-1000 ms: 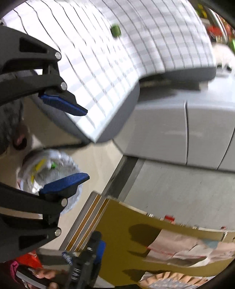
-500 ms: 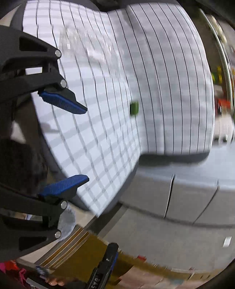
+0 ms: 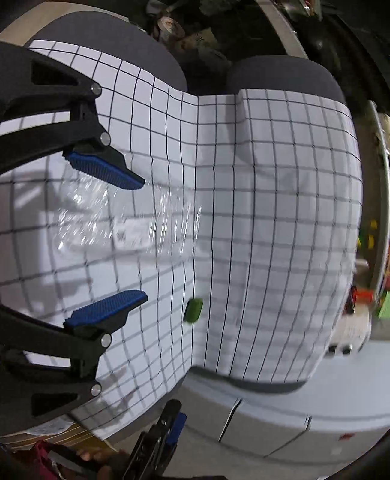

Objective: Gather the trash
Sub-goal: 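Move both tools back over the grid sheet on the chair, then grasp the small green cucumber with the right tool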

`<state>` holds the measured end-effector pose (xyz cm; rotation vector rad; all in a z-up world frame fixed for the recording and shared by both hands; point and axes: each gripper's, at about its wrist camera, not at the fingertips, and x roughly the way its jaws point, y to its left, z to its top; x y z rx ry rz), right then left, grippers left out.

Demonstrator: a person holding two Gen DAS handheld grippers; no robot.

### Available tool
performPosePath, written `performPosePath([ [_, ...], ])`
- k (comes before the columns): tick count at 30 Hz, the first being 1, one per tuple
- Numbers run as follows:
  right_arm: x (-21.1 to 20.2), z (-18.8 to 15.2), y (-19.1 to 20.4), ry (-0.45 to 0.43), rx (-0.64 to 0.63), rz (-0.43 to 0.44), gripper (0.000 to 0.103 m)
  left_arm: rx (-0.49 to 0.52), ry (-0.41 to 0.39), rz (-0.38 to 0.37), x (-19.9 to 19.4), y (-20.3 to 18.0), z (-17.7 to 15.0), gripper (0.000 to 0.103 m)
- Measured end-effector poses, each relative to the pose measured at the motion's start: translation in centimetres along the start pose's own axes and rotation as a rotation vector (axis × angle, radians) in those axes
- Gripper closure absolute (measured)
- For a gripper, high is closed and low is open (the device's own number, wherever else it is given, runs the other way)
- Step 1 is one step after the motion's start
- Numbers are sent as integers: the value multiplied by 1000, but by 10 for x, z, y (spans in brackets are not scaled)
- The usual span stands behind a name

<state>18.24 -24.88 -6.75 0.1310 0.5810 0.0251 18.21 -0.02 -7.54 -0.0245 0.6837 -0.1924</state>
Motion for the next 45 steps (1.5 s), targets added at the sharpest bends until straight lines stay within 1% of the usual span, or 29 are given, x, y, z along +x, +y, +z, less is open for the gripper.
performPosePath([
  [2, 34, 9, 5, 23, -21, 1, 35, -17, 20, 15, 14, 9, 4, 35],
  [6, 96, 24, 7, 97, -43, 11, 35, -47, 64, 33, 46, 25, 11, 35],
  [11, 159, 44, 1, 157, -59, 23, 35, -73, 81, 53, 71, 46, 25, 35],
  [15, 196, 52, -5, 190, -84, 11, 35, -83, 94, 61, 85, 62, 34, 35],
  [18, 214, 53, -7, 218, -114, 4, 35, -102, 117, 54, 95, 72, 36, 35],
  [20, 226, 54, -7, 247, -136, 9, 35, -114, 125, 59, 99, 77, 35, 35],
  [22, 238, 54, -6, 297, -161, 27, 35, -125, 134, 61, 101, 81, 32, 35],
  [24, 241, 56, -7, 304, -169, 38, 36, -129, 141, 59, 103, 82, 30, 35],
  [26, 240, 56, -8, 317, -168, 49, 45, -130, 144, 58, 102, 84, 28, 35],
  [28, 234, 54, -8, 324, -182, 36, 50, -135, 143, 53, 100, 85, 26, 35],
  [31, 218, 50, -5, 341, -195, 37, 52, -138, 144, 44, 96, 86, 23, 35],
  [34, 204, 44, -1, 371, -169, 89, 52, -136, 141, 40, 91, 86, 21, 35],
  [36, 198, 41, 3, 383, -176, 94, 50, -137, 139, 33, 89, 84, 20, 35],
  [37, 196, 41, 4, 381, -184, 92, 51, -137, 138, 31, 89, 84, 20, 35],
  [39, 196, 39, 9, 374, -207, 82, 52, -132, 139, 30, 87, 82, 19, 35],
  [40, 200, 39, 8, 371, -217, 74, 54, -129, 139, 30, 88, 82, 19, 35],
  [41, 203, 37, 10, 361, -238, 53, 59, -125, 142, 28, 89, 81, 19, 35],
  [43, 209, 37, 15, 337, -273, -7, 63, -119, 157, 24, 92, 82, 18, 35],
  [45, 206, 40, 15, 300, -248, -26, 66, -118, 179, 23, 100, 85, 17, 35],
])
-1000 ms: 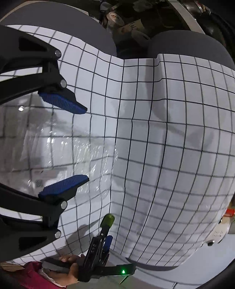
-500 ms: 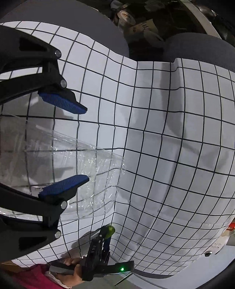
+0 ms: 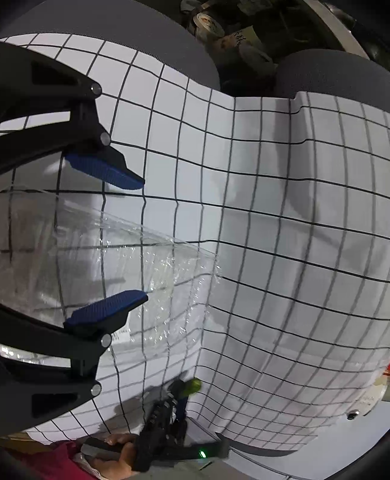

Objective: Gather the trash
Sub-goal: 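Grasp the small green cucumber with the right tool, then grasp the clear plastic bag with the left tool while the right tool holds the cucumber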

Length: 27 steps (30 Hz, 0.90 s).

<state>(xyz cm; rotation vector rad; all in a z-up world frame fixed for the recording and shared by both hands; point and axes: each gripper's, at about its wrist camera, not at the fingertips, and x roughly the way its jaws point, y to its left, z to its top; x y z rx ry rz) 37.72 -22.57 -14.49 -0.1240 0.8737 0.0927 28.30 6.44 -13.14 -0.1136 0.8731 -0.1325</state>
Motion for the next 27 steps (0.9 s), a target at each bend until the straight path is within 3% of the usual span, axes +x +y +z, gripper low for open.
performPosePath([
  [3, -19, 4, -1, -69, 57, -45, 67, 13, 25, -2, 13, 1, 4, 46],
  [6, -41, 7, -4, -89, 91, -53, 67, 38, 62, 27, 27, 0, 6, 66],
  [8, -58, 5, 0, -100, 109, -56, 67, 54, 88, 33, 32, -2, 4, 84],
  [11, -88, -4, 4, -121, 146, -21, 67, 72, 92, 1, 23, -9, -3, 96],
  [17, -140, -33, -4, -145, 270, 66, 67, 69, 33, -52, -24, -35, -26, 99],
  [27, -209, -128, 4, -179, 387, 61, 67, 105, -86, -183, -95, -116, -81, 99],
])
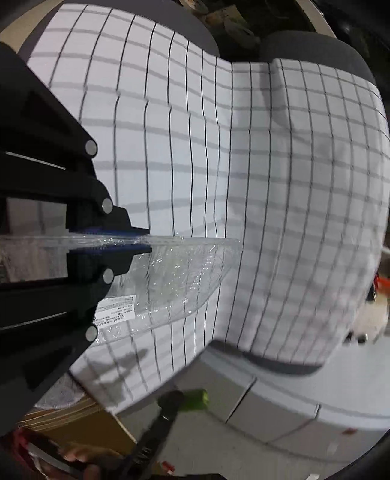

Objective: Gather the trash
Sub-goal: 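Grasp the clear plastic bag with the left tool while the right tool holds the cucumber, then carry the plastic bag and cucumber over the bin and open both tools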

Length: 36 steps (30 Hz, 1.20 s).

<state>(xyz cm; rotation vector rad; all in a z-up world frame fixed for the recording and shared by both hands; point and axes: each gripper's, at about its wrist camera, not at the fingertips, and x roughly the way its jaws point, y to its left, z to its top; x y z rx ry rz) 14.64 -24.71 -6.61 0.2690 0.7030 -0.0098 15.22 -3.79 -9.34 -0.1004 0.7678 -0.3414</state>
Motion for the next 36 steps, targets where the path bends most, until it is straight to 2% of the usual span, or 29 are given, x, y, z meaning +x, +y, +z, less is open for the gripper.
performPosePath([
  [7, -65, -50, -49, -43, 124, -52, 67, 83, -21, -124, -4, -76, -21, 99],
  [14, -139, -97, -96, -127, 253, -174, 67, 235, 4, -228, -4, -155, -48, 99],
  [17, -170, -121, -118, -157, 297, -268, 67, 307, 38, -275, 0, -187, -58, 99],
  [20, -190, -141, -143, -159, 359, -327, 67, 387, 84, -322, 7, -223, -69, 99],
  [24, -202, -163, -174, -151, 435, -377, 67, 501, 132, -374, 21, -274, -87, 99],
  [31, -212, -186, -211, -148, 514, -426, 68, 632, 252, -465, 51, -354, -122, 99],
  [32, -213, -189, -214, -147, 518, -432, 69, 649, 281, -473, 58, -361, -126, 97],
  [33, -211, -192, -219, -140, 525, -440, 69, 656, 305, -478, 61, -366, -131, 90],
  [34, -209, -195, -223, -127, 529, -442, 68, 659, 333, -477, 69, -372, -135, 60],
  [35, -206, -196, -225, -118, 533, -444, 65, 652, 340, -478, 74, -373, -137, 38],
  [36, -201, -199, -230, -101, 540, -446, 61, 644, 337, -479, 81, -372, -134, 37],
])
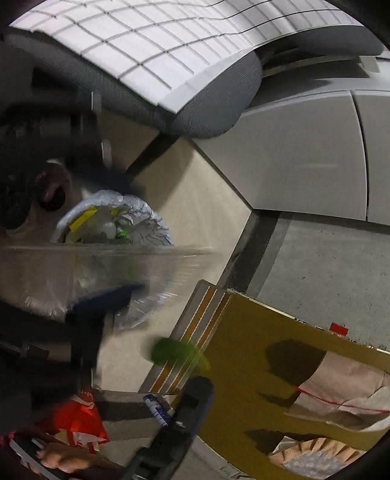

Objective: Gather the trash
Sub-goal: 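Carry the plastic bag and cucumber over the bin and open both tools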

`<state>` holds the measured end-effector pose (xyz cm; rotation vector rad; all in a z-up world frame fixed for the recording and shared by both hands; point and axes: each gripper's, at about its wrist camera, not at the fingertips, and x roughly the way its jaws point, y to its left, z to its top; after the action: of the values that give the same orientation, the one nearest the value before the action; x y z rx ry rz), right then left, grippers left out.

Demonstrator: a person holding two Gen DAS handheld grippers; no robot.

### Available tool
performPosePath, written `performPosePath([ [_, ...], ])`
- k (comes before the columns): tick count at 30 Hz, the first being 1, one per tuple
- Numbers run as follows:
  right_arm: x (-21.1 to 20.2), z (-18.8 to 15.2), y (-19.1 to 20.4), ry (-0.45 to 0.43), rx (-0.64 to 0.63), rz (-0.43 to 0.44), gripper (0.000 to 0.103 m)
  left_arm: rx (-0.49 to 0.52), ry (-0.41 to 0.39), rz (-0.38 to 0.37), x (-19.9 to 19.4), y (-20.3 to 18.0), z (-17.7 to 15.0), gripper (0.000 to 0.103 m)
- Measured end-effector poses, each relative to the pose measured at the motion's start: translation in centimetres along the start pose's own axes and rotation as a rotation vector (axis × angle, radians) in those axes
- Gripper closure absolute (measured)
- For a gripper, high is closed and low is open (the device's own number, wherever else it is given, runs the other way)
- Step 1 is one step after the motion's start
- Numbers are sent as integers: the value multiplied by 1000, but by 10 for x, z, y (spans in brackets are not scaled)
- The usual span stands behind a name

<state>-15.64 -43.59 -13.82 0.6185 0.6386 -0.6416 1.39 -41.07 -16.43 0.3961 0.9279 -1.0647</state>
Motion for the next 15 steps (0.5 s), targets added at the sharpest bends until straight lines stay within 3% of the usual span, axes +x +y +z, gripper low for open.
performPosePath([
  [1, 6, -2, -2, 17, 1, -3, 50, -8, 2, 4, 2, 3, -1, 37],
  [2, 11, -4, -3, 29, 1, -6, 46, -14, 8, 9, 2, 5, -3, 37],
  [5, 21, -8, -5, 50, 2, -32, 46, -50, 2, 42, -2, 20, -5, 37],
  [15, 8, -4, 28, 30, -63, 9, 45, -166, -124, 165, -70, 66, -13, 37],
])
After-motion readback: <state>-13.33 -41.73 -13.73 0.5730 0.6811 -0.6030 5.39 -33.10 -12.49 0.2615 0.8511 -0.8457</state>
